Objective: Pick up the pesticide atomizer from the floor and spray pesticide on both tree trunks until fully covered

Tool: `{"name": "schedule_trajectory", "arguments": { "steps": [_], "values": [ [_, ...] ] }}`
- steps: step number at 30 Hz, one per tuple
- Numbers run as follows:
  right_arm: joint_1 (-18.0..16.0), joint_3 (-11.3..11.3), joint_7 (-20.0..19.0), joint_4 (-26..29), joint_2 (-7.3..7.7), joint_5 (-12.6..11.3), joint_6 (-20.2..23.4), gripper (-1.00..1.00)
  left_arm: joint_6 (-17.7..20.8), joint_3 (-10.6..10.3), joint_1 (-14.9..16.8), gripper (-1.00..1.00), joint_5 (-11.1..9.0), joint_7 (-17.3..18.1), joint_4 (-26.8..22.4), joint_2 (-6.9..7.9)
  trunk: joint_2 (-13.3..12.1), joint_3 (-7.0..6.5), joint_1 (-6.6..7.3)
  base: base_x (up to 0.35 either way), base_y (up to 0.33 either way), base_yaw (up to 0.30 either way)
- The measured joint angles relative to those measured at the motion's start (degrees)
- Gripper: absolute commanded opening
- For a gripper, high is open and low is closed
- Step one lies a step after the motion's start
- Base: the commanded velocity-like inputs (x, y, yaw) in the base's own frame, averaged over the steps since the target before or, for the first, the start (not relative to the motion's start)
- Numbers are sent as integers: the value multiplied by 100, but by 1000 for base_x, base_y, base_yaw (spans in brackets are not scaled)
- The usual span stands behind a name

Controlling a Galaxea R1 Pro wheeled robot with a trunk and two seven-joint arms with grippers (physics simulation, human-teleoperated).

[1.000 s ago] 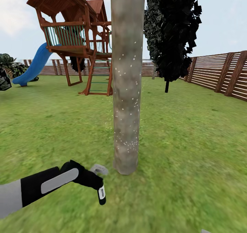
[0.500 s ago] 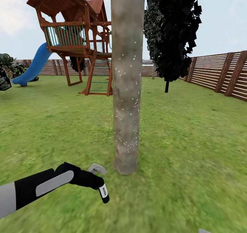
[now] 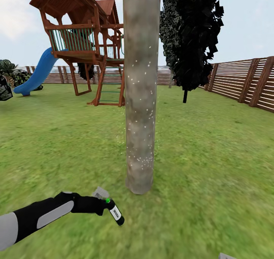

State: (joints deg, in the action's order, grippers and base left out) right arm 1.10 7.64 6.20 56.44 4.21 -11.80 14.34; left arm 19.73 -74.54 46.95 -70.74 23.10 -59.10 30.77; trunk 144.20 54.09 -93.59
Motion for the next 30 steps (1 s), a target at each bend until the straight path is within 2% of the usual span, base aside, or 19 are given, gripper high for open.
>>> {"name": "schedule_trajectory", "arguments": {
  "steps": [3,6,7,9,12,17,21,24,28,30],
  "values": [
    [-1,0,5,0,4,0,-2,-100,-342,-3,-132,-100,455,466,107,-12,0,0,0,0,0,0],
    [0,0,-1,0,-3,-2,-2,-100,-763,-3,-185,-100,701,742,350,-29,0,0,0,0,0,0],
    [1,0,-2,0,-6,-5,-2,-100,-846,-5,-224,-100,726,838,407,-32,0,0,0,0,0,0],
    [0,0,-116,5,-9,-6,-3,-100,-996,-5,-315,-100,740,1298,526,-30,0,0,0,0,0,0],
    [-1,-1,-311,154,-17,-2,18,-100,-1681,1,-577,-100,758,1846,912,-35,0,0,0,0,0,0],
    [1,-4,-354,454,-14,-7,83,-100,-2285,13,-657,-100,741,2687,1645,-52,0,0,0,0,0,0],
    [1,-4,-364,747,7,-15,135,-100,-2416,18,-702,-100,719,2809,1837,-85,0,0,0,0,0,0],
    [1,-10,-371,1152,27,-41,472,-100,-2533,21,-715,-100,710,2826,1861,-90,0,0,0,0,0,0],
    [2,-5,-473,1476,48,-67,651,-100,-2598,21,-718,-100,689,2774,1877,-128,0,0,0,0,0,0],
    [-3,-7,-664,1630,52,-81,672,-100,-2613,21,-719,-100,679,2750,2025,-245,0,0,0,0,0,0]
  ]
}}
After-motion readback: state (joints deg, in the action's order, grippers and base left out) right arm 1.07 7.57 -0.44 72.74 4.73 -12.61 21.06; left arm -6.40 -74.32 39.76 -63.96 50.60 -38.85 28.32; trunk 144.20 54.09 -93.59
